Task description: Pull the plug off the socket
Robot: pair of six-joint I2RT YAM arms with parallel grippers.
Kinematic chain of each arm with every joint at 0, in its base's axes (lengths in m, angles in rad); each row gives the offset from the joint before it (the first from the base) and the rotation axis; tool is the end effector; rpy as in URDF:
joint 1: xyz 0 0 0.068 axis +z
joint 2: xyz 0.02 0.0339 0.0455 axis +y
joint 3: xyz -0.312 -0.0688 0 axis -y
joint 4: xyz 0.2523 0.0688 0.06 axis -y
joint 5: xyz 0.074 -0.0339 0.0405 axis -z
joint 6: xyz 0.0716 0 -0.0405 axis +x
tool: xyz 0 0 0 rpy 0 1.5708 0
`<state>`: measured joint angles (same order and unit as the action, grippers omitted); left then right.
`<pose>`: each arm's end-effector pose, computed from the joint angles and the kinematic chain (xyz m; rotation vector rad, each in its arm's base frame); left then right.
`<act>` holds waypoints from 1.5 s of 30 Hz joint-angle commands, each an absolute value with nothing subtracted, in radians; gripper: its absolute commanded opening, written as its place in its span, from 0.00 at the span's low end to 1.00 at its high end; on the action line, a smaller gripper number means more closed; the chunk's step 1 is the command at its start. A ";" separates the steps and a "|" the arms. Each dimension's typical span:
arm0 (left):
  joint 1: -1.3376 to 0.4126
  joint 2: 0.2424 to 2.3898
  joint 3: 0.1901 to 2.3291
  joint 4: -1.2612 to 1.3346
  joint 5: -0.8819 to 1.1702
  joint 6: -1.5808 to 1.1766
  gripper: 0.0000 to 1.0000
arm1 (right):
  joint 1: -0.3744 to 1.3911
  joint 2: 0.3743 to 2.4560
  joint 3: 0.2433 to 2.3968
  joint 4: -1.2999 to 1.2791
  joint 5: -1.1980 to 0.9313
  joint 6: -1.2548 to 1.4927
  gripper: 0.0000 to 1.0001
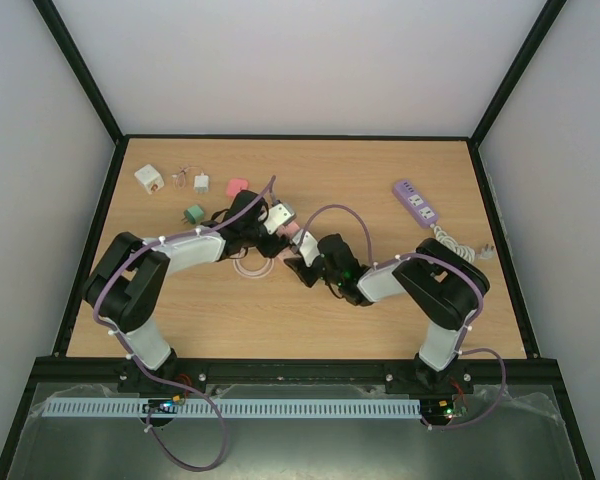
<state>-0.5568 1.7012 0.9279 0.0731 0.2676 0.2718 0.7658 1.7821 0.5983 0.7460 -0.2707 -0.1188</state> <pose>0.3231 -0.2235 0.1974 1.0471 2.0270 -0.4538 0.2504 0.2673 0.1469 -1.0382 1.7773 0.6794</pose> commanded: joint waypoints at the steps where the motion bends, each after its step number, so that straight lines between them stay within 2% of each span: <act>1: -0.577 1.693 0.905 0.012 0.369 0.247 0.34 | 0.747 1.808 0.637 0.746 -0.124 -0.112 0.38; 6: -0.577 1.698 0.910 0.012 0.363 0.241 0.34 | 0.746 1.818 0.599 0.799 -0.093 -0.111 0.39; 11: -0.576 1.713 0.905 0.012 0.361 0.241 0.34 | 0.734 1.703 0.582 0.833 -0.185 -0.060 0.39; 17: -0.577 1.721 0.906 0.013 0.359 0.238 0.34 | 0.729 1.603 0.559 0.845 -0.161 -0.040 0.38; 29: -0.576 1.730 0.922 0.009 0.335 0.224 0.34 | 0.732 1.730 0.542 0.793 -0.205 -0.023 0.36; 45: -0.576 1.680 0.946 0.010 0.268 0.268 0.34 | 0.734 1.854 0.592 0.674 -0.204 -0.068 0.39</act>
<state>-0.5644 1.7012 0.9306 0.0677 0.2481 0.2443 0.7368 1.8107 0.5949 0.7963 -0.2192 -0.0444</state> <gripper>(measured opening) 0.637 0.385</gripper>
